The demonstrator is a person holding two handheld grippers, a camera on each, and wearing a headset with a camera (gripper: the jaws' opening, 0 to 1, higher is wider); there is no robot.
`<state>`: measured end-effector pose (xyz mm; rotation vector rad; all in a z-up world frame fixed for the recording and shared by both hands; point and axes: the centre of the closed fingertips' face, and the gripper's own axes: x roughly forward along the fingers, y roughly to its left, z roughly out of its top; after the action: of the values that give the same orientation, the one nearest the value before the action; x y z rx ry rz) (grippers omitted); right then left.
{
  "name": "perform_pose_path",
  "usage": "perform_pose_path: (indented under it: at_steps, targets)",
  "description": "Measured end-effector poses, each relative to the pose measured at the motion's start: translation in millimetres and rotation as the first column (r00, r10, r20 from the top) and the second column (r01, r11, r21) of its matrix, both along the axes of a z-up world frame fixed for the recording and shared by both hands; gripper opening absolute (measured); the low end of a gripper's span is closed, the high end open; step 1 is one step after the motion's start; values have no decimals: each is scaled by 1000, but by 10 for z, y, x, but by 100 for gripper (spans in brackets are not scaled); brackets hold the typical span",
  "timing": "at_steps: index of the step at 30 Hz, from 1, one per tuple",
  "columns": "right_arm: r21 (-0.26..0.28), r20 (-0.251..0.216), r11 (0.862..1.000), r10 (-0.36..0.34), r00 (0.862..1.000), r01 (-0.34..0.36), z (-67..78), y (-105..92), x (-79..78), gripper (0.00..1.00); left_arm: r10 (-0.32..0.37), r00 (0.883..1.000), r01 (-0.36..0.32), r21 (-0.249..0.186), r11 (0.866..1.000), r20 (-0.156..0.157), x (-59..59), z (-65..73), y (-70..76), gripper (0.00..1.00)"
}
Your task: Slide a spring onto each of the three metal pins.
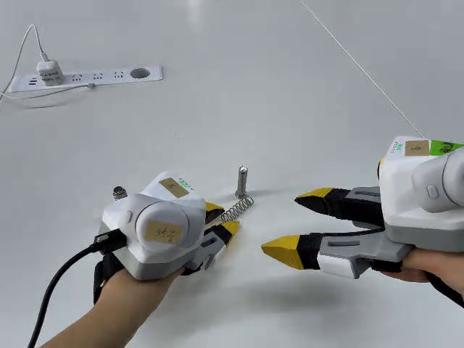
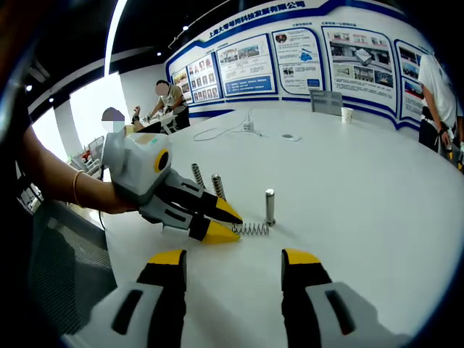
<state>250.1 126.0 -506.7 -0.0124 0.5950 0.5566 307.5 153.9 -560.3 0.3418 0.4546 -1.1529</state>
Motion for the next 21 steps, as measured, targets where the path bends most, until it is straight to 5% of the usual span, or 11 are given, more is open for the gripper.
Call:
perform_pose_path:
  at_steps: [21]
  targets:
    - [14, 5, 999, -33, 999, 33, 42, -27, 48, 53, 8, 1000, -8, -4, 1000, -18, -46, 9, 48, 10]
